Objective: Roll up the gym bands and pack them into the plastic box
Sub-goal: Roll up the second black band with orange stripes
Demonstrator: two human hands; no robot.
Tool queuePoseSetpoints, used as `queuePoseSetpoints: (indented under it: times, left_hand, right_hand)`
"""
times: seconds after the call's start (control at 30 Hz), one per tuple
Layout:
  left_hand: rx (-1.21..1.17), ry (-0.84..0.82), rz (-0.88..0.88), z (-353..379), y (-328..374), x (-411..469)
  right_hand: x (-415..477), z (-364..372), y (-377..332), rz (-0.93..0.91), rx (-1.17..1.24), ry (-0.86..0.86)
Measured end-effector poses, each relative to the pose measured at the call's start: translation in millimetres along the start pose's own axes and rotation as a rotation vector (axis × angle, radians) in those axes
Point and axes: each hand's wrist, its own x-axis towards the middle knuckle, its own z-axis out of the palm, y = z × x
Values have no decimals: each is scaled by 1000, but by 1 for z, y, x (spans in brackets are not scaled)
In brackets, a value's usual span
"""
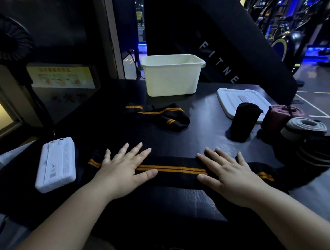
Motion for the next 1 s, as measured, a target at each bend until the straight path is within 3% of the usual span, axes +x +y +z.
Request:
queuePoseSetpoints:
  times: [0.23,0.4,0.53,0.67,1.0]
  left_hand:
    - [20,-73,-39,-9,9,2]
    - [-42,24,-75,-33,24,20]
    - [-137,156,-105,-37,36,57]
    - [-204,268,-125,-33,50,96]
    - [-163,285,-123,-21,41,143]
  right_hand:
    - [-2,-8,-6,21,4,-39]
    - [12,-23,-11,16,15,19]
    - [44,-33,-13,4,196,173]
    - [89,-39,-14,78,372,221]
    - [169,-43,-24,285,694,245]
